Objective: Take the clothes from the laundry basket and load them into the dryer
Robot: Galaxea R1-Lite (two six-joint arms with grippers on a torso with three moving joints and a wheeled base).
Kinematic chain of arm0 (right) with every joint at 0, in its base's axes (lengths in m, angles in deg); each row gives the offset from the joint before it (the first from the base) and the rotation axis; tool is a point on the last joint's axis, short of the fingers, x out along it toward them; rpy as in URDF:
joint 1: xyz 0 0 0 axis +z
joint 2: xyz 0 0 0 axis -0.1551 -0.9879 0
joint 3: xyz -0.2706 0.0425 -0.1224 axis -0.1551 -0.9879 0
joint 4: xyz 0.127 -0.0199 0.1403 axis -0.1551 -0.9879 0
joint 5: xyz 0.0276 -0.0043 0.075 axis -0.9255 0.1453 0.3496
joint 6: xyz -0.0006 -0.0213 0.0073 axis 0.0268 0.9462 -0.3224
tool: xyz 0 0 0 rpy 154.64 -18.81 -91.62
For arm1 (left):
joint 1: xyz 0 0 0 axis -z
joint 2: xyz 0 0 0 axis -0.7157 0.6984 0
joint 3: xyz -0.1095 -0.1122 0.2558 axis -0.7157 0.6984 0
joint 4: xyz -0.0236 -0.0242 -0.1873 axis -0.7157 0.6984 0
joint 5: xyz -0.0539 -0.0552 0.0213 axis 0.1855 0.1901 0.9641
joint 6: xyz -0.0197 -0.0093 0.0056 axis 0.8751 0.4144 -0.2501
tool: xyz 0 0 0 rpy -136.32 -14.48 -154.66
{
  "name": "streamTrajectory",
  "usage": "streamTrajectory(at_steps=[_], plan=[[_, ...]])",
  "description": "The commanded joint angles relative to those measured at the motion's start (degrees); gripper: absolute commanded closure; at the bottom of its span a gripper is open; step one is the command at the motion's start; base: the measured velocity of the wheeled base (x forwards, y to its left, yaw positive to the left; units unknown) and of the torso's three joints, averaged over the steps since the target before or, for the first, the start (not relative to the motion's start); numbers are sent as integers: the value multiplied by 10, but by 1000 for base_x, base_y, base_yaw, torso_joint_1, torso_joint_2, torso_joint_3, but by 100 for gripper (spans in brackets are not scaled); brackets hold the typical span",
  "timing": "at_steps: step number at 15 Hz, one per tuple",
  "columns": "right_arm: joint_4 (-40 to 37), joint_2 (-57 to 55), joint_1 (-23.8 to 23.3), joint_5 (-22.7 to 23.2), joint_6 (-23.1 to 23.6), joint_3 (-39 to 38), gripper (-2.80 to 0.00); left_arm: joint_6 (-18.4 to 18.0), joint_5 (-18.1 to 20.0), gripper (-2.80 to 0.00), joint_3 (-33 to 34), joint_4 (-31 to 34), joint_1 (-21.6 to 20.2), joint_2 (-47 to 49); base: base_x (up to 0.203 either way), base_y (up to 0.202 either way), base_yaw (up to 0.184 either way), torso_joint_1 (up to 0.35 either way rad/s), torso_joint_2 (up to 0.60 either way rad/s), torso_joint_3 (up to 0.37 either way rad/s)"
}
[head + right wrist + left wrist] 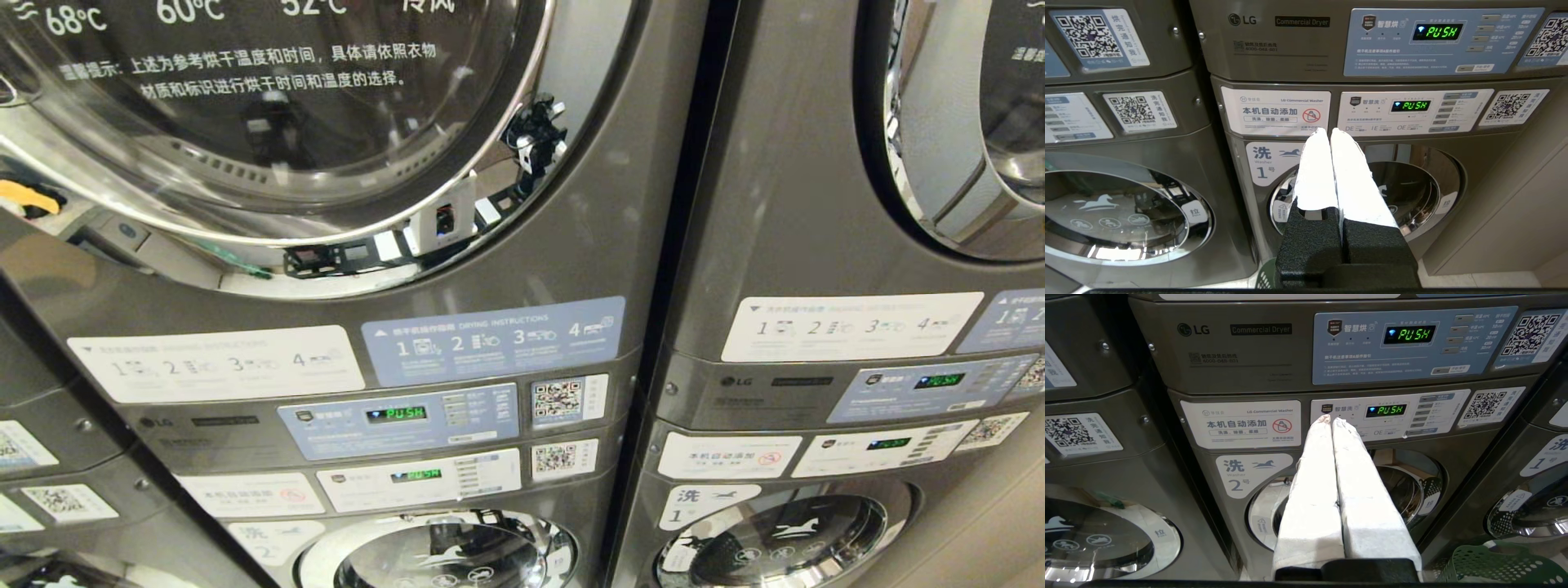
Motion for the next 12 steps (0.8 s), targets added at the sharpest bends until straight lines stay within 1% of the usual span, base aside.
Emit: streamTrajectory(at_steps=[1,12], plan=[[0,0,0,0,0,0,0,0,0,0,1,0,0,0,0,0,0,46,-105,-46],[0,0,0,-1,-7,0,0,0,0,0,1,0,0,0,0,0,0,60,-117,-57]])
